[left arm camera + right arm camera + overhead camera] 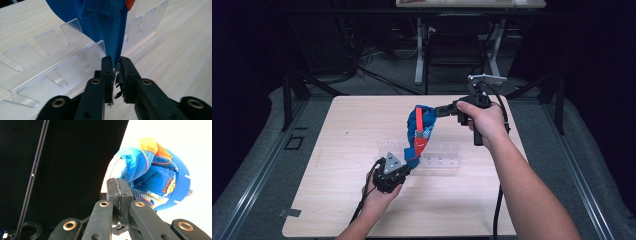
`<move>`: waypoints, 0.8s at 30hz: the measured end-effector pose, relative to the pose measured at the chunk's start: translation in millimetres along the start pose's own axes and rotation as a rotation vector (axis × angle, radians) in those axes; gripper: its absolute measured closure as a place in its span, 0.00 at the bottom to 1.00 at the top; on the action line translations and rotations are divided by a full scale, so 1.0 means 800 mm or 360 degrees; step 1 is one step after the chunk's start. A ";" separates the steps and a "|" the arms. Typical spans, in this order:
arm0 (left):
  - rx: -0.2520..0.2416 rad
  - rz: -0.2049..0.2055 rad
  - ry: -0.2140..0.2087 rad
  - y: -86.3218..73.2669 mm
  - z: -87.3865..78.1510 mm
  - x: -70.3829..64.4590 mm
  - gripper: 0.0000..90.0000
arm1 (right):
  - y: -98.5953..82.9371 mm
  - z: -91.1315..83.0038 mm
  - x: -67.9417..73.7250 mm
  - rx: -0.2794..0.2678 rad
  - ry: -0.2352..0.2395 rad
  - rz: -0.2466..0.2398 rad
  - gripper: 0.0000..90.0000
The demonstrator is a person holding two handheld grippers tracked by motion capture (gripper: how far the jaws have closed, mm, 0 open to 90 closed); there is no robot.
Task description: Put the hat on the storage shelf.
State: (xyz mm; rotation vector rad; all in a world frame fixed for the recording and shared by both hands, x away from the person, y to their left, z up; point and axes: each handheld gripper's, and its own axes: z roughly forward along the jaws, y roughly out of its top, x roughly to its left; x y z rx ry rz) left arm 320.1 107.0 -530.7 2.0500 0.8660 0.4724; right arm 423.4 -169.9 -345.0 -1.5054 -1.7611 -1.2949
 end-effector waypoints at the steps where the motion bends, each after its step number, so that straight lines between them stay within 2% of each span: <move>1: -0.0010 -0.0001 0.0003 -0.001 -0.002 0.000 0.88 | 0.000 0.000 0.000 0.0000 -0.0001 0.0001 1.00; 5: -0.0021 -0.0008 0.0024 -0.004 -0.009 0.002 0.79 | -0.002 0.002 -0.003 -0.0001 -0.0003 0.0003 1.00; 10: -0.0046 -0.0045 0.0049 -0.010 -0.021 0.009 0.69 | -0.003 0.000 -0.007 -0.0001 -0.0038 0.0005 1.00; 12: -0.0050 -0.0063 0.0053 -0.013 -0.025 0.013 0.66 | -0.003 -0.003 -0.008 0.0003 -0.0051 -0.0002 0.97; 16: -0.0047 -0.0094 0.0061 -0.018 -0.030 0.021 0.63 | -0.003 -0.013 -0.011 -0.0025 -0.0125 -0.0016 0.92; 19: -0.0039 -0.0105 0.0063 -0.022 -0.031 0.023 0.62 | -0.005 -0.019 -0.015 -0.0027 -0.0179 -0.0023 0.92; 24: -0.0032 -0.0114 0.0073 -0.028 -0.035 0.026 0.61 | -0.009 -0.024 -0.023 -0.0021 -0.0215 -0.0015 0.91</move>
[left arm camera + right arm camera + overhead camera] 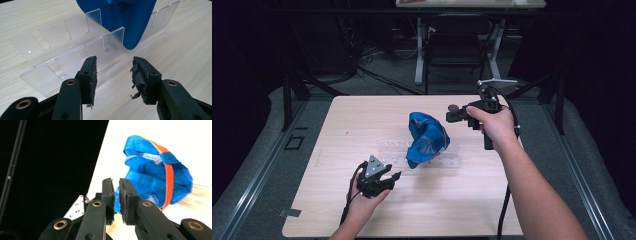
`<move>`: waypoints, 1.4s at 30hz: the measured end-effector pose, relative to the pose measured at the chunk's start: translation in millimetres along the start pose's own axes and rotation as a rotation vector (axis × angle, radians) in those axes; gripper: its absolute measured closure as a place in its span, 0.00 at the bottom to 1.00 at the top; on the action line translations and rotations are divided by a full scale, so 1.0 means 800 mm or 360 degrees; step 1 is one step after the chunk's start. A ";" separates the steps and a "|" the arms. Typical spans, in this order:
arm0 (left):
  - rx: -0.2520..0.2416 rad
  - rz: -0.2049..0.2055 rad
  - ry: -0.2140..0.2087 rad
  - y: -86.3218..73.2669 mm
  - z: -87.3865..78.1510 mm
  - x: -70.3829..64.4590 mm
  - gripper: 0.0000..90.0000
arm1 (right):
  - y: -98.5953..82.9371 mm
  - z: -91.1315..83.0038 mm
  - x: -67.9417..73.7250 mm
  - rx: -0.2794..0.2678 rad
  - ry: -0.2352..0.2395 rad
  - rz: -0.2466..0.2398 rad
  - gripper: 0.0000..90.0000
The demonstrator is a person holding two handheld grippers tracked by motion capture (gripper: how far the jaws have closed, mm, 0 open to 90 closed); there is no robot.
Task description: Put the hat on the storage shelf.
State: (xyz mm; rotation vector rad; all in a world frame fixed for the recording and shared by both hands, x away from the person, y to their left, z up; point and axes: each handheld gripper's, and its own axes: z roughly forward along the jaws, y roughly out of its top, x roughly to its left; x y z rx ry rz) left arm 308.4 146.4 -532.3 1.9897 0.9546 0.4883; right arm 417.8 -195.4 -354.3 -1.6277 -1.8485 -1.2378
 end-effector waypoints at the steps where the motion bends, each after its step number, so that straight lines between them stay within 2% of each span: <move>1: 0.0007 0.0003 -0.0002 -0.001 -0.001 0.001 0.61 | -0.001 0.000 -0.002 -0.0007 0.0000 0.0005 0.91; 6: -0.0001 -0.0011 0.0012 -0.003 -0.005 0.005 0.60 | -0.006 -0.004 -0.005 0.0011 -0.0090 -0.0016 0.89; 18: 0.0028 -0.0037 0.0018 -0.011 -0.017 0.017 0.57 | -0.021 -0.005 -0.020 0.0032 -0.0187 -0.0014 0.88; 25: 0.0050 -0.0022 0.0031 -0.020 -0.027 0.024 0.57 | -0.038 -0.006 -0.029 0.0060 -0.0172 -0.0018 0.83; 30: 0.0038 -0.0067 0.0060 -0.028 -0.037 0.032 0.57 | -0.055 -0.015 -0.036 0.0059 -0.0150 -0.0039 0.81; 35: 0.0034 -0.0093 0.0065 -0.035 -0.046 0.037 0.57 | -0.075 -0.027 -0.034 0.0036 -0.0189 -0.0112 0.81; 37: 0.0031 -0.0112 0.0060 -0.039 -0.050 0.039 0.57 | -0.084 -0.031 -0.035 0.0024 -0.0133 -0.0104 0.80; 38: 0.0034 -0.0124 0.0056 -0.041 -0.051 0.040 0.57 | -0.089 -0.033 -0.036 0.0040 -0.0135 -0.0106 0.80; 40: 0.0032 -0.0143 0.0055 -0.044 -0.053 0.041 0.57 | -0.099 -0.035 -0.038 0.0051 -0.0197 -0.0137 0.80; 42: 0.0038 -0.0147 0.0054 -0.046 -0.057 0.042 0.57 | -0.109 -0.038 -0.043 0.0030 -0.0164 -0.0113 0.80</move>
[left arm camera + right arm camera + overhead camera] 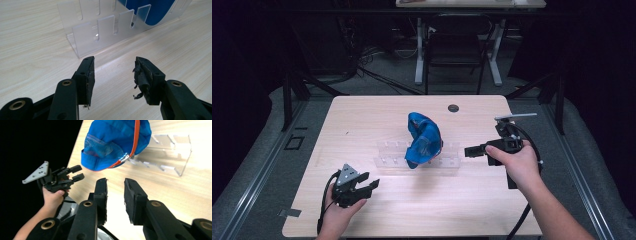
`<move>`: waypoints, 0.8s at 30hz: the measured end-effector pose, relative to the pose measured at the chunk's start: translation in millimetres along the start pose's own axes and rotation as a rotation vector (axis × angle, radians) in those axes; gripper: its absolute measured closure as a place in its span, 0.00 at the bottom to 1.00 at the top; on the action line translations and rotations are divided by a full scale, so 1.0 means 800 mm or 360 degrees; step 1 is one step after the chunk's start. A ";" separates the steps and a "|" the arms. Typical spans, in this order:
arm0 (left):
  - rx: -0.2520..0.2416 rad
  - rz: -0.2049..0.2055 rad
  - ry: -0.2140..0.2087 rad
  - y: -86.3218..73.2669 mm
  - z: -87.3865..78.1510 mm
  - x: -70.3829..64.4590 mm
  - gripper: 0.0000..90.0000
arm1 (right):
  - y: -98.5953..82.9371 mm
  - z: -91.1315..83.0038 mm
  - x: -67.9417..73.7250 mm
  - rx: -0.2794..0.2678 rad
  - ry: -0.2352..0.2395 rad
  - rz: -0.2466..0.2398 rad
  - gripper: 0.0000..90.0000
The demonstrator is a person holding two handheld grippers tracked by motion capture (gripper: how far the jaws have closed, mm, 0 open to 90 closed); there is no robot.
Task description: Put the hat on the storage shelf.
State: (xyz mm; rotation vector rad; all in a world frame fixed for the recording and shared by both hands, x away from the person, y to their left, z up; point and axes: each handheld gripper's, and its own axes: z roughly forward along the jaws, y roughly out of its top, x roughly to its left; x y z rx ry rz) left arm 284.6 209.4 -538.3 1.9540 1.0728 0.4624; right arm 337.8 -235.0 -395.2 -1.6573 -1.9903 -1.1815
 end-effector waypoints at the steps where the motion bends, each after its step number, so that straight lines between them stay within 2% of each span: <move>1: 0.0002 -0.0006 0.0004 -0.001 -0.002 0.001 0.57 | -0.004 -0.001 -0.002 0.0009 -0.0005 -0.0001 0.80; 2: -0.0002 -0.0008 0.0005 -0.002 -0.003 0.002 0.56 | -0.010 -0.003 -0.004 0.0003 -0.0034 -0.0018 0.80; 4: -0.0001 -0.0019 0.0009 -0.004 -0.006 0.003 0.56 | -0.019 -0.005 -0.008 -0.0007 -0.0007 0.0003 0.79; 6: 0.0000 -0.0017 0.0013 -0.007 -0.011 0.005 0.55 | -0.030 -0.009 -0.011 0.0005 -0.0025 -0.0004 0.78; 11: 0.0000 -0.0054 0.0011 -0.016 -0.013 0.009 0.54 | -0.055 -0.009 -0.025 0.0005 -0.0004 0.0028 0.77; 16: 0.0038 -0.0069 -0.0003 -0.023 -0.006 0.008 0.55 | -0.074 0.005 -0.045 0.0018 0.0013 0.0074 0.74; 20: 0.0040 -0.0082 -0.0031 -0.027 -0.003 0.009 0.54 | -0.088 0.016 -0.063 0.0003 -0.0010 0.0075 0.71; 24: 0.0035 -0.0089 -0.0028 -0.032 -0.001 0.008 0.53 | -0.100 0.028 -0.077 -0.0039 -0.0047 0.0055 0.69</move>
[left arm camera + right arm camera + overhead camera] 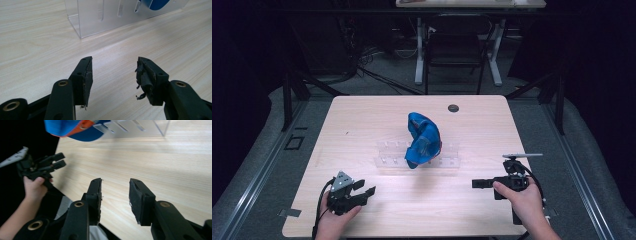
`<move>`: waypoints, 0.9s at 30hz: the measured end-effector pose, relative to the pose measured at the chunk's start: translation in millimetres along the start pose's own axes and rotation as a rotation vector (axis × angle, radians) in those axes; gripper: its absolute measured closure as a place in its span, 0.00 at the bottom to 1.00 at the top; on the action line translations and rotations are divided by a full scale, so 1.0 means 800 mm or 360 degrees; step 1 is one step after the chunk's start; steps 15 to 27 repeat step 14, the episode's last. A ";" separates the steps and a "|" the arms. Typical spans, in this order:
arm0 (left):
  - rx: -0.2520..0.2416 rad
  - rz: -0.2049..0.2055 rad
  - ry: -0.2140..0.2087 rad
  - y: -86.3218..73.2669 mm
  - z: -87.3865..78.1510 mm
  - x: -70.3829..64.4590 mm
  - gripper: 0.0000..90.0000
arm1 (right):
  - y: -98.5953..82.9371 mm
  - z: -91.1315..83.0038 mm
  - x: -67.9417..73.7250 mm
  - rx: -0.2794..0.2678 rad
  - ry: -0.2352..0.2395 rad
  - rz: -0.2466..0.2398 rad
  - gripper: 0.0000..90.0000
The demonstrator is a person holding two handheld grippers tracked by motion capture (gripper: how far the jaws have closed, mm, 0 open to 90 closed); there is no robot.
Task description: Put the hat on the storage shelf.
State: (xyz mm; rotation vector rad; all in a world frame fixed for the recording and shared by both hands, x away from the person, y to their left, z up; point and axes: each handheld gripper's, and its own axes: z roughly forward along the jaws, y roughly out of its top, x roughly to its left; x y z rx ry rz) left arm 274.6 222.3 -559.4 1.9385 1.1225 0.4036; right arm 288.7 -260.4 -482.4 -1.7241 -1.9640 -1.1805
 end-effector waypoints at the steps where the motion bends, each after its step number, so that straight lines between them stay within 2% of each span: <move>1: 0.0011 0.0004 0.0000 -0.001 0.000 0.000 0.52 | -0.003 0.003 -0.003 0.0001 -0.0007 -0.0017 0.68; 4: 0.0016 0.0009 -0.0008 -0.002 0.002 -0.001 0.52 | -0.011 0.012 -0.014 -0.0022 -0.0020 -0.0073 0.64; 8: 0.0027 0.0018 -0.0009 -0.003 0.003 0.000 0.52 | -0.021 0.023 -0.027 -0.0067 -0.0045 -0.0084 0.59; 10: 0.0019 0.0018 -0.0011 -0.004 0.004 0.001 0.51 | -0.026 0.029 -0.033 -0.0079 -0.0057 -0.0062 0.57; 12: 0.0024 0.0019 -0.0014 -0.004 0.005 0.001 0.51 | -0.031 0.035 -0.040 -0.0072 -0.0051 -0.0084 0.54; 14: 0.0023 0.0021 -0.0009 -0.004 0.005 0.001 0.51 | -0.036 0.039 -0.046 -0.0110 -0.0054 -0.0105 0.51; 27: 0.0023 0.0021 -0.0009 -0.004 0.005 0.001 0.51 | -0.036 0.039 -0.046 -0.0110 -0.0054 -0.0105 0.51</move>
